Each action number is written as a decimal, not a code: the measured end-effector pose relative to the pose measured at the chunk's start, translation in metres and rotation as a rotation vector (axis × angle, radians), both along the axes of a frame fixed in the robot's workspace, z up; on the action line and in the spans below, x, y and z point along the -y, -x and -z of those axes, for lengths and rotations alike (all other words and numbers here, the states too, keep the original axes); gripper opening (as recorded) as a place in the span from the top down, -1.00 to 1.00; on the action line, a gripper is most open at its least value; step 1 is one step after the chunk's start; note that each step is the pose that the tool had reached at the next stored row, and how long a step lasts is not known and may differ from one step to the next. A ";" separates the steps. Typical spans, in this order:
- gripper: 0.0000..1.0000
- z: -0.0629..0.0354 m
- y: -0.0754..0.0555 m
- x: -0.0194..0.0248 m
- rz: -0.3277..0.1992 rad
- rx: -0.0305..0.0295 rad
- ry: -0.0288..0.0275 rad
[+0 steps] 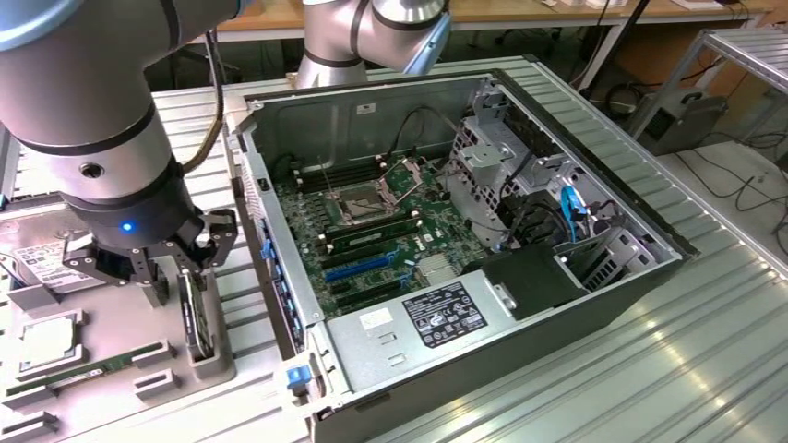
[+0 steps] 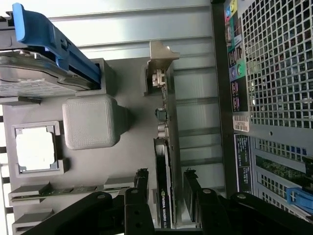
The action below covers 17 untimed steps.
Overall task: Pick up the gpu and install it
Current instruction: 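Pick up the gpu and move the gpu toward the slot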
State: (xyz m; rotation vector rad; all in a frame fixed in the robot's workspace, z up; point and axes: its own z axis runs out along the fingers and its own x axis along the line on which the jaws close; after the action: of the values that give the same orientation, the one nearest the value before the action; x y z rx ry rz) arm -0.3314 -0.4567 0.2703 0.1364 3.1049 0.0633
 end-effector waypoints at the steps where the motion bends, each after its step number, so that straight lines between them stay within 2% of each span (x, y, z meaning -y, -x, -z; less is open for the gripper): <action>1: 0.15 0.0022 0.000 0.0000 0.000 0.0001 -0.0007; 3: 0.15 0.0050 0.000 0.0000 0.000 0.0000 -0.0032; 10: 0.15 0.0146 0.001 0.0001 0.000 -0.0001 -0.0203; 14: 0.15 0.0218 0.002 -0.0002 0.000 0.0000 -0.0214; 17: 0.15 0.0250 0.002 -0.0019 0.000 -0.0001 -0.0223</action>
State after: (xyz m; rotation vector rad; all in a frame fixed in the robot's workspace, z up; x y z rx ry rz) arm -0.3338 -0.4548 0.2452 0.1370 3.1051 0.0979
